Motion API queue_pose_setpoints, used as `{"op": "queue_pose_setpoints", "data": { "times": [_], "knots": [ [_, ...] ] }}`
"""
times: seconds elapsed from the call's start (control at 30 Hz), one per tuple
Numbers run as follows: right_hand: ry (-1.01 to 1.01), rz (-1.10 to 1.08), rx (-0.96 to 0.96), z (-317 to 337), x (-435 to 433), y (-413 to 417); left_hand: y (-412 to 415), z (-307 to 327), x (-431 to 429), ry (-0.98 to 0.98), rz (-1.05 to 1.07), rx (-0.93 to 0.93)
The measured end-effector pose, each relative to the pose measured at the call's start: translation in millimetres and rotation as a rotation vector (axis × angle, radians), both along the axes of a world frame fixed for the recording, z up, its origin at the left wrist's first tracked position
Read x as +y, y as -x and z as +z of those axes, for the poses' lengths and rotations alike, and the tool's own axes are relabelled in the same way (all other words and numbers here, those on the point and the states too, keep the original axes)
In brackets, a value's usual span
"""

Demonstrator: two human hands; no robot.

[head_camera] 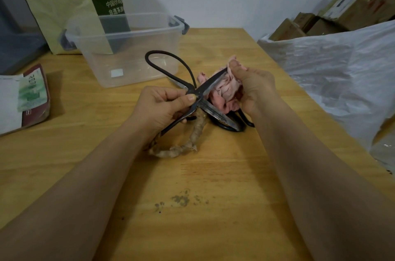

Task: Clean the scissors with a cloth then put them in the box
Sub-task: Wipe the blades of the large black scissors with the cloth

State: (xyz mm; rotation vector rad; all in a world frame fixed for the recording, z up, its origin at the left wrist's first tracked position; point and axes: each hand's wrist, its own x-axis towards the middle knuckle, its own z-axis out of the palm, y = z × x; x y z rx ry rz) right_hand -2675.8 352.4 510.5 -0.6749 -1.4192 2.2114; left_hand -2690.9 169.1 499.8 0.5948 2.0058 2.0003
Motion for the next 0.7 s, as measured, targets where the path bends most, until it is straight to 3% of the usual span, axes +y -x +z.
{"op": "queue_pose_setpoints", "data": {
  "times": [0.17, 0.5, 0.7],
  "knots": [
    [-0.006, -0.156, -0.010, 3.0, 17.0, 1.4, -1.7, -1.1, -2.6, 0.016, -0.028, 0.012],
    [-0.152, 0.016, 0.077, 5.5, 2.9, -6.9, 4.3, 0.5, -5.7, -0.035, 0.089, -0.008],
    [0.103, 0.127, 0.150, 16.4, -8.4, -12.0, 2.9, 2.3, -5.8, -0.068, 0.100, -0.006]
  ]
}}
